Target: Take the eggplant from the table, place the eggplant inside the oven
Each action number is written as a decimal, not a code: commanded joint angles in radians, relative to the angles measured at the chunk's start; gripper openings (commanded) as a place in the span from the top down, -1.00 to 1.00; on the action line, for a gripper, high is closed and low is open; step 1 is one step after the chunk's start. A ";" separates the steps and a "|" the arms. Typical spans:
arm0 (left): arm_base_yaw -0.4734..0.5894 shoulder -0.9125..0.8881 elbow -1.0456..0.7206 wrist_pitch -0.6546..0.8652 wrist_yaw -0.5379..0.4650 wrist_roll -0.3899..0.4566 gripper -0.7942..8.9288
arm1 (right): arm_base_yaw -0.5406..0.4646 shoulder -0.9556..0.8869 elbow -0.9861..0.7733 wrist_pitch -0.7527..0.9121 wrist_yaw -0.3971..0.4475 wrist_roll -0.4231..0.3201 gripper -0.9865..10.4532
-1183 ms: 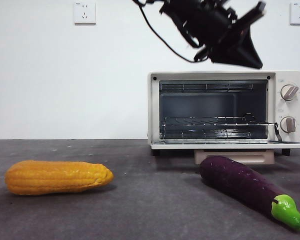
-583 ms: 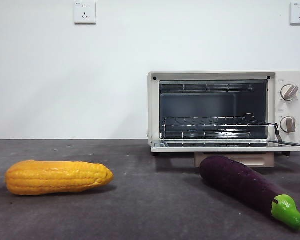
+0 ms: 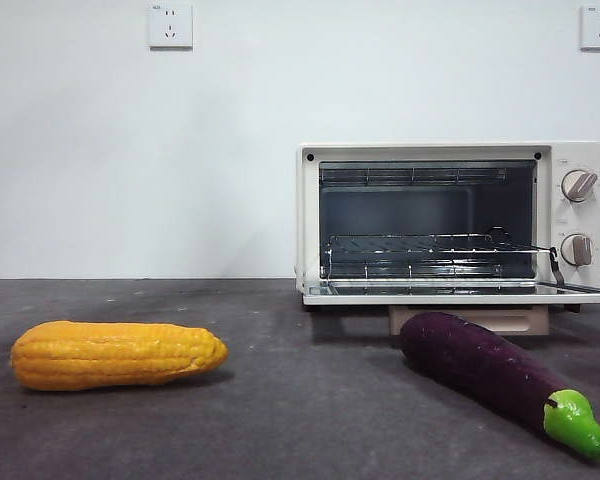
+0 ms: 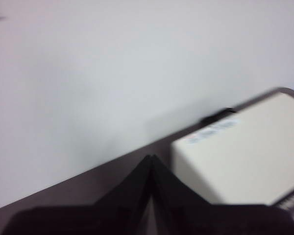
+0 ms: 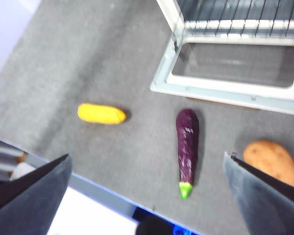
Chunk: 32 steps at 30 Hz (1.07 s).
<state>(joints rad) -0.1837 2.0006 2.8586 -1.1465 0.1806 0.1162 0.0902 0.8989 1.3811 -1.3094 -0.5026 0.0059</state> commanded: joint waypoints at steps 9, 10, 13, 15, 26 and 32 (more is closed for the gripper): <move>0.241 -0.171 0.000 -0.089 -0.265 -0.061 0.85 | 0.080 0.023 0.000 0.003 0.062 -0.024 -0.27; 0.244 -0.192 0.000 -0.101 -0.276 -0.063 0.85 | 0.086 0.028 0.000 0.003 0.063 -0.029 -0.27; 0.244 -0.264 0.000 -0.147 -0.278 -0.073 0.85 | 0.105 0.042 0.000 0.006 0.065 -0.034 -0.27; 0.240 -0.321 0.000 -0.169 -0.277 -0.077 0.85 | 0.118 0.049 0.000 0.008 0.065 -0.037 -0.27; 0.163 -0.671 -0.043 -0.174 0.069 -0.128 0.85 | 0.200 0.061 0.000 0.018 0.065 -0.037 -0.27; 0.163 -0.915 -0.348 -0.175 0.269 -0.138 0.85 | 0.219 0.061 0.000 0.017 0.065 -0.037 -0.27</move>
<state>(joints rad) -0.0181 1.0962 2.5839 -1.3140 0.4339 -0.0113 0.3073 0.9592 1.3811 -1.2964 -0.4393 -0.0231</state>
